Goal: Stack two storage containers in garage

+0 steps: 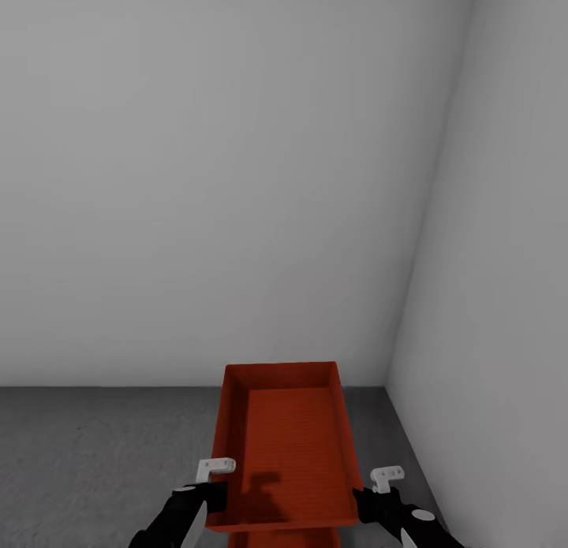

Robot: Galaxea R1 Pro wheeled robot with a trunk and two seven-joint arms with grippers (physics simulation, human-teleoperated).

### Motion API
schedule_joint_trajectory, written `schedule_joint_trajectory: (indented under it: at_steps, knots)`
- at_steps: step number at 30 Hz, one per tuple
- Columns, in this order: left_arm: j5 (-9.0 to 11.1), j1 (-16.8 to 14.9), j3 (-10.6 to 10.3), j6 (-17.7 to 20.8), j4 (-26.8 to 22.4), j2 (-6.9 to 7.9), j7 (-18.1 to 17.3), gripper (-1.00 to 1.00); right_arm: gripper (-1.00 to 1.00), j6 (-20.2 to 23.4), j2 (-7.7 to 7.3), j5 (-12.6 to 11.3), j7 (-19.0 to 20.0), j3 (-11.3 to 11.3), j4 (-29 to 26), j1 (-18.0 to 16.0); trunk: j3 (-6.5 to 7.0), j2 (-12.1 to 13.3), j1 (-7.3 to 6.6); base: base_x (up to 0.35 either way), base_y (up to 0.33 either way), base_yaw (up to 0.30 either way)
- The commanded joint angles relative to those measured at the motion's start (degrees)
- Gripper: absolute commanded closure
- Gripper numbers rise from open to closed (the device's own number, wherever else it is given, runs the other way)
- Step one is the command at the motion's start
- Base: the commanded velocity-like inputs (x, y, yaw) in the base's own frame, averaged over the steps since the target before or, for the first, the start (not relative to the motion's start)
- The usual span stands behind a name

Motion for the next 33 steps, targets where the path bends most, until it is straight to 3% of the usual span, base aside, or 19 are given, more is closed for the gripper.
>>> schedule_joint_trajectory:
  at_steps: [1, 33]
  knots:
    - [0.51, -0.07, 0.99, -2.53, -0.81, -0.15, 0.1, 1.0, 1.0, -0.06, 0.72, -0.6, 0.96, 1.12, 0.11, 0.03, -0.36, -0.47, 0.23, 0.0, 0.0, 0.0]
    - [0.51, -0.06, 0.99, -2.55, -0.74, -0.14, 0.1, 1.0, 1.0, -0.06, 0.72, -0.57, 0.96, 1.12, 0.11, 0.03, -9.01, -13.31, 7.26, 0.0, 0.0, 0.0]
